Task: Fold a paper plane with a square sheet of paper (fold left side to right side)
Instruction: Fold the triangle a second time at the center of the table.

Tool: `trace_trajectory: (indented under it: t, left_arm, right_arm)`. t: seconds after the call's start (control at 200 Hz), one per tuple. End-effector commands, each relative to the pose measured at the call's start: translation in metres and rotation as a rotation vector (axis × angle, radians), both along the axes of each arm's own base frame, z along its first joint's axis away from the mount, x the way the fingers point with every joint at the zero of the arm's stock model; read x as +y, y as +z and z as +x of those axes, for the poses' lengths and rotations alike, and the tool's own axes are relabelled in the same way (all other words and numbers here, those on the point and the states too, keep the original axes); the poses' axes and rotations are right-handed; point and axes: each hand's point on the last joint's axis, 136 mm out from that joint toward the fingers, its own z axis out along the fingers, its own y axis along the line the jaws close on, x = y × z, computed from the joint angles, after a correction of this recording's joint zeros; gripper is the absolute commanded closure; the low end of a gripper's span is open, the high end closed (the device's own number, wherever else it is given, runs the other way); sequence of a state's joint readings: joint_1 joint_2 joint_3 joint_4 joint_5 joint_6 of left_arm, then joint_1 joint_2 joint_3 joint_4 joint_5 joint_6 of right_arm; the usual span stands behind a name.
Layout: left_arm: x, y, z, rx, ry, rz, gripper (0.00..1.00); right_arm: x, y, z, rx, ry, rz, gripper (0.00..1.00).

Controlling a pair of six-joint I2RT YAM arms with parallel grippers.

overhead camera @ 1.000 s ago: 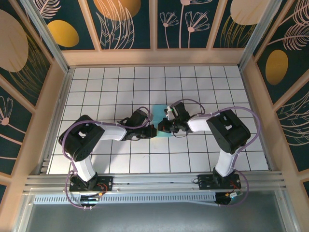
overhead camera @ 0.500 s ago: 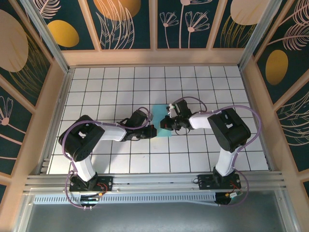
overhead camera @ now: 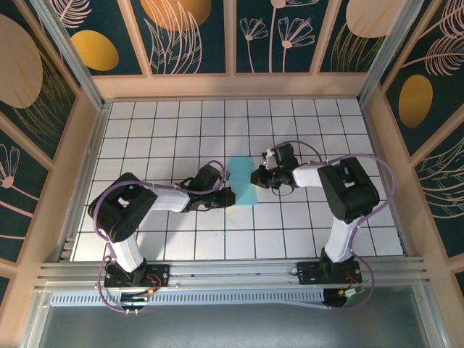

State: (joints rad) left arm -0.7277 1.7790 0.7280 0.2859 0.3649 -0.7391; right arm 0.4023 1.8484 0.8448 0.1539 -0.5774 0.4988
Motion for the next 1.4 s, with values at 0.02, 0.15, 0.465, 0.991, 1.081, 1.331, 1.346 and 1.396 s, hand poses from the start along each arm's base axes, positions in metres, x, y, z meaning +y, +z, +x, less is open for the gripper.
trace_trajectory:
  t: [0.02, 0.15, 0.465, 0.991, 1.081, 1.331, 1.346, 1.396]
  left_arm:
    - [0.027, -0.037, -0.024, 0.112, 0.023, 0.132, 1.0]
    - [0.022, -0.032, -0.021, 0.101, 0.023, 0.114, 1.0]
    - [0.016, -0.024, -0.015, 0.081, 0.02, 0.095, 1.0]
    - [0.011, -0.017, -0.013, 0.075, 0.019, 0.06, 1.0]
    - [0.007, -0.011, -0.011, 0.07, 0.021, 0.043, 1.0]
    - [-0.007, 0.017, 0.001, 0.031, 0.013, -0.014, 1.0]
    - [-0.008, 0.019, 0.002, 0.028, 0.013, -0.019, 1.0]
    - [-0.012, 0.024, 0.004, 0.024, 0.006, -0.032, 1.0]
  right_arm:
    - [-0.034, -0.014, 0.028, -0.04, -0.092, -0.091, 1.0]
    - [-0.042, -0.008, 0.036, -0.053, -0.104, -0.094, 1.0]
    - [-0.033, 0.034, 0.018, -0.097, -0.062, 0.014, 1.0]
    - [0.025, 0.02, -0.004, -0.047, 0.042, 0.054, 1.0]
    - [0.018, 0.006, -0.004, -0.022, 0.04, -0.002, 1.0]
    - [-0.002, -0.02, -0.014, 0.051, 0.014, -0.092, 1.0]
    - [-0.003, -0.021, -0.014, 0.051, 0.013, -0.095, 1.0]
    - [-0.005, -0.023, -0.015, 0.056, 0.013, -0.102, 1.0]
